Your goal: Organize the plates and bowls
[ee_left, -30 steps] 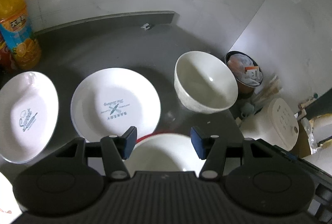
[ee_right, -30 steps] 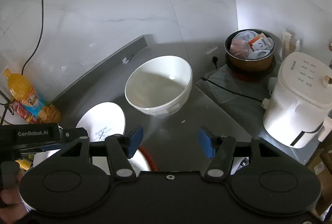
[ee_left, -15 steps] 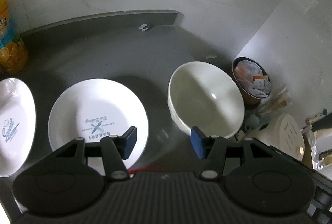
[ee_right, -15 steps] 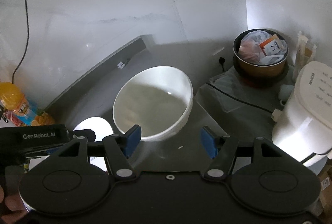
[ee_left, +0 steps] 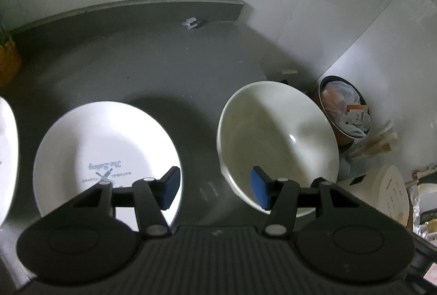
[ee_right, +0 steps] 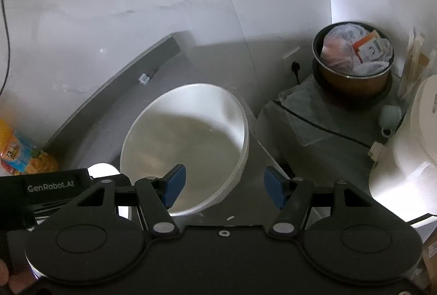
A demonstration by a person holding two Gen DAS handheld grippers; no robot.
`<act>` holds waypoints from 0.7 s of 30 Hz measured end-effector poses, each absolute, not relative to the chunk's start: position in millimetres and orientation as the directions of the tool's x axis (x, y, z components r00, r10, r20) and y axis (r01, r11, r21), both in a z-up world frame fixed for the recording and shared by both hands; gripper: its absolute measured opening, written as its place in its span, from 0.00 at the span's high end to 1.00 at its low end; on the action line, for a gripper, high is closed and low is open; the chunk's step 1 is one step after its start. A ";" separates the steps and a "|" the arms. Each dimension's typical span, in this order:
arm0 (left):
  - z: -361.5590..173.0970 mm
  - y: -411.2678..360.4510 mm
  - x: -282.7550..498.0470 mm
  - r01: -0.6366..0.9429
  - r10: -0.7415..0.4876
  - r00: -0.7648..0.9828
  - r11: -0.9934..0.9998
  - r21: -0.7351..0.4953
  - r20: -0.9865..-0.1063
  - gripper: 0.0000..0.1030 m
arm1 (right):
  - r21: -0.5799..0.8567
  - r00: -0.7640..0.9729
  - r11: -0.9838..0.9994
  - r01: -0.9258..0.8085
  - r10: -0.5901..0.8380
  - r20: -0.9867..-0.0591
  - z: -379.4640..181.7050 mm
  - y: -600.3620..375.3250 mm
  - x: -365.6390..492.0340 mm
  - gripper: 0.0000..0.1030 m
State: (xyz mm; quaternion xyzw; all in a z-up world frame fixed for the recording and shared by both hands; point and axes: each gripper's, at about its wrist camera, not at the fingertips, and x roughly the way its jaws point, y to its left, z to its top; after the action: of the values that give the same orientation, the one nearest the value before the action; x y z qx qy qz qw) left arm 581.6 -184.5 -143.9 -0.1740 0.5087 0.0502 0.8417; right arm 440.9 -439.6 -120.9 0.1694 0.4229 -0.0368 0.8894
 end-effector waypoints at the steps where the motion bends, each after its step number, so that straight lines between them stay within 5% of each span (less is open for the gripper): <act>1: -145.7 -185.0 583.7 -0.263 -0.090 0.478 0.935 -0.240 -0.874 0.47 | 0.272 0.635 0.940 0.206 0.083 -0.768 -124.0 -439.8 443.0 0.39; 7: -162.2 -188.6 596.6 -0.277 -0.099 0.455 0.929 -0.247 -0.885 0.52 | 0.261 0.608 0.941 0.214 0.080 -0.790 -139.6 -439.1 453.0 0.43; 9: -168.2 -189.8 600.0 -0.279 -0.122 0.447 0.922 -0.267 -0.886 0.61 | 0.267 0.592 0.939 0.216 0.092 -0.801 -146.3 -440.0 457.2 0.55; 11: -174.8 -192.8 603.4 -0.270 -0.149 0.429 0.920 -0.285 -0.891 0.83 | 0.290 0.579 0.933 0.212 0.119 -0.806 -151.7 -442.2 460.9 0.71; 21: -166.2 -198.8 596.5 -0.253 -0.142 0.440 0.928 -0.274 -0.887 0.83 | 0.272 0.614 0.937 0.219 0.084 -0.784 -137.4 -438.1 446.3 0.75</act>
State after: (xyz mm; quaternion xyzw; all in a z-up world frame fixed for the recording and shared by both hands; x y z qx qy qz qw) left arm 596.5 -198.8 -166.2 -0.1869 0.5282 0.0338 0.8276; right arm 446.3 -438.1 -137.4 0.1732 0.4374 -0.0381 0.8816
